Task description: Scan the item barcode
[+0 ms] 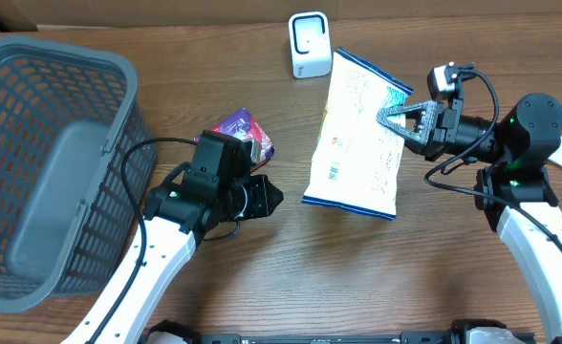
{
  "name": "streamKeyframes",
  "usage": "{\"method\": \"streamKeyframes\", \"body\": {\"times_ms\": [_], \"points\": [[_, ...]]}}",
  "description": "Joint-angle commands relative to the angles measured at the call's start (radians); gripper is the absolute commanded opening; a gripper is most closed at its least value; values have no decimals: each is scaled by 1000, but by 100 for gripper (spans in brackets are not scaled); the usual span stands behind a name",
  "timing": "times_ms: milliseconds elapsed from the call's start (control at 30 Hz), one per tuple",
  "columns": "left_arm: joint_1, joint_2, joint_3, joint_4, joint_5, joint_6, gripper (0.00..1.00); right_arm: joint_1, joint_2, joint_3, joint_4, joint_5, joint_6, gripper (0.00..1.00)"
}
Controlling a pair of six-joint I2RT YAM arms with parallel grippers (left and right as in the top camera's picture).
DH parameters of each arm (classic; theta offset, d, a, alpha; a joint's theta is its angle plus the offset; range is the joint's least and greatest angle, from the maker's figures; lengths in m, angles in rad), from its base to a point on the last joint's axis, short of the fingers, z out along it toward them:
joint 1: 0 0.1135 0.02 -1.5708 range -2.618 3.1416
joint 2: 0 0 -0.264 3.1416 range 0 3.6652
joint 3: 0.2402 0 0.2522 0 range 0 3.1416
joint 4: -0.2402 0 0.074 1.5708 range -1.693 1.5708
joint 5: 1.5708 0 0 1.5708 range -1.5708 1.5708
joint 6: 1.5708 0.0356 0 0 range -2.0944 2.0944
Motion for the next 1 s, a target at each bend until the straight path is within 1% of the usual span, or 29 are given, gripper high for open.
{"method": "streamKeyframes", "body": {"times_ms": [0,33,67,133,200,267,367,433,467,500,533,567,633,700,767,867,967], "points": [[5,-9,22,-2,-15,15,25,-3,-17,30,54,-14,43,4],[5,-9,22,-3,-18,15,30,-3,-17,32,72,-14,43,4],[5,-9,22,-2,-24,15,37,-3,-17,36,77,-12,43,4],[5,-9,22,-3,-45,15,37,-3,-17,45,78,-5,41,4],[5,-9,22,-3,-49,15,32,-3,-17,47,85,-1,37,4],[5,-9,22,-2,-54,15,31,-3,-17,47,93,-1,22,4],[5,-9,22,-3,-70,15,36,-3,-17,47,98,3,-51,4],[5,-9,22,-3,-70,15,43,-2,-17,47,100,14,-171,4],[5,-9,22,-3,-69,15,47,-2,-17,47,99,23,-257,4],[5,-9,22,-3,-70,15,57,-2,-16,47,95,35,-349,4],[5,-9,22,-2,-70,15,79,-2,-14,47,52,89,-463,4],[5,-9,22,-2,-70,15,98,-2,-14,47,12,143,-538,4],[5,-9,22,-3,-69,15,100,-2,-11,47,-84,285,-688,4],[5,-9,22,-1,-70,16,100,2,-6,47,-200,506,-814,4],[6,-10,28,2,-86,19,100,7,2,47,-266,711,-919,4],[6,-13,79,-39,-158,37,100,7,6,48,-280,818,-993,4],[6,-13,187,-156,-293,63,100,6,8,77,-286,866,-1051,4]]}}
